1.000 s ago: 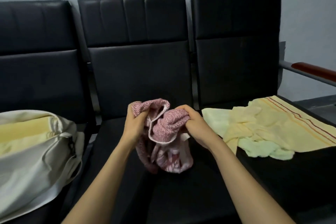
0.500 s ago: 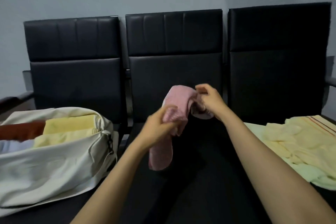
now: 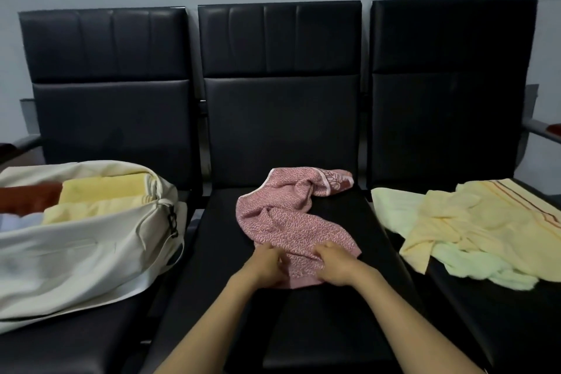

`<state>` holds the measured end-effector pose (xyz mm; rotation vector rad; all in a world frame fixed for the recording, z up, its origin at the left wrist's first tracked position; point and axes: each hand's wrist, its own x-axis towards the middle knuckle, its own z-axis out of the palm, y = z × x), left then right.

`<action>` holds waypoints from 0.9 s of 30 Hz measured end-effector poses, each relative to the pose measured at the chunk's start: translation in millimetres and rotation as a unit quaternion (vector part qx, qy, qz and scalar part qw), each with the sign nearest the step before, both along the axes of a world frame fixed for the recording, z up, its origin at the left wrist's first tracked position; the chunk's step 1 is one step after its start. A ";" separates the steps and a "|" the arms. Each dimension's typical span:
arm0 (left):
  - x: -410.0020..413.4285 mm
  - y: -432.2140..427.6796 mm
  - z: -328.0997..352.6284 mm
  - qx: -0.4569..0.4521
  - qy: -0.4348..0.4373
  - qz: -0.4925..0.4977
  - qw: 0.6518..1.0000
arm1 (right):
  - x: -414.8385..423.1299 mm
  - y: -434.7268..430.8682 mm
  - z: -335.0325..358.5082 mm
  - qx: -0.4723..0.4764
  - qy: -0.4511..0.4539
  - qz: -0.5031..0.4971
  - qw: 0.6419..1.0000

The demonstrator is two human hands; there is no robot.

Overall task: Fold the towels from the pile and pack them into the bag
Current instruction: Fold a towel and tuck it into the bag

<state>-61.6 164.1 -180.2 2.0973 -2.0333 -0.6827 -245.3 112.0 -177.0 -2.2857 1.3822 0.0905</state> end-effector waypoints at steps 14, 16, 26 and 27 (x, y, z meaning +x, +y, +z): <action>80.4 60.1 3.4 0.059 -0.213 0.164 0.961 | 18.8 33.5 0.9 -0.052 -0.009 0.113 0.992; 81.2 68.9 2.3 0.039 -0.223 0.152 0.962 | 17.3 36.9 0.6 -0.036 -0.023 0.127 0.991; 57.2 67.1 15.2 0.035 -0.126 0.025 0.991 | 9.0 23.8 -6.1 0.018 -0.205 -0.170 0.964; 59.6 64.5 6.8 0.010 -0.122 0.042 0.992 | 10.8 19.9 -3.4 0.082 -0.308 -0.204 0.925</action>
